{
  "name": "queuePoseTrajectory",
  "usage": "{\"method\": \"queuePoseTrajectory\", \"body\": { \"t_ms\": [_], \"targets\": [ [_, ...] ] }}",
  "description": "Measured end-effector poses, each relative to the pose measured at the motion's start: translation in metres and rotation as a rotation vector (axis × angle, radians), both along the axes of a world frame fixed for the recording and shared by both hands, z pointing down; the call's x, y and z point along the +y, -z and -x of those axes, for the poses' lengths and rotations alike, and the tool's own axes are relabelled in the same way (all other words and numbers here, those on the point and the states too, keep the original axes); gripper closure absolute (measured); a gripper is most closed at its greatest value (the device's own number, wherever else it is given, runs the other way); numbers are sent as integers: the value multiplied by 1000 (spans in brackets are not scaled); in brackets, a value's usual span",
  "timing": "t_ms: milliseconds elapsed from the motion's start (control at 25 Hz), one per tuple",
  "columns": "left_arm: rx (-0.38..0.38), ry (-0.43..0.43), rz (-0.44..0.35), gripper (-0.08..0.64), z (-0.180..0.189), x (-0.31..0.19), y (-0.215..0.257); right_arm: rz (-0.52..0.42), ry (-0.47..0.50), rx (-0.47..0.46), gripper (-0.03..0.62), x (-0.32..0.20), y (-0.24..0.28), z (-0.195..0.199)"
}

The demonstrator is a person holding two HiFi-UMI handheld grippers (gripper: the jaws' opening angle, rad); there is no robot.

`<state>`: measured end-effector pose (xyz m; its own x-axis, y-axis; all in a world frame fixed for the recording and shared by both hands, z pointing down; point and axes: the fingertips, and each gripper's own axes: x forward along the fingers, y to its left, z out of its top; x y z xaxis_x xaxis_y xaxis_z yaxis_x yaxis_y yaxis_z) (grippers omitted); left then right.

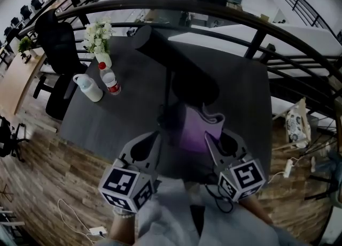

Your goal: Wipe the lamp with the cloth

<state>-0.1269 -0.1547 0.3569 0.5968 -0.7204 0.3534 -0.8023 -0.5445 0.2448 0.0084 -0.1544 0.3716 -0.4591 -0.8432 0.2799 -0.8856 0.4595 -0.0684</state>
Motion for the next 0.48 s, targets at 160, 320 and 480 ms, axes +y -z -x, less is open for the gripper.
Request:
{"method": "queuePoseTrajectory", "body": {
  "t_ms": [160,320,480],
  "targets": [
    [13,8,-11,557,1,2,-2,-1,-6,0,505,1,1,-1],
    [19,22,-27,557,3,1,0,5,-12,5,505,-1,-1,-3],
    [11,31,-14,557,7,3,-4,-4,-6,9,505,0,1,-1]
  ]
}}
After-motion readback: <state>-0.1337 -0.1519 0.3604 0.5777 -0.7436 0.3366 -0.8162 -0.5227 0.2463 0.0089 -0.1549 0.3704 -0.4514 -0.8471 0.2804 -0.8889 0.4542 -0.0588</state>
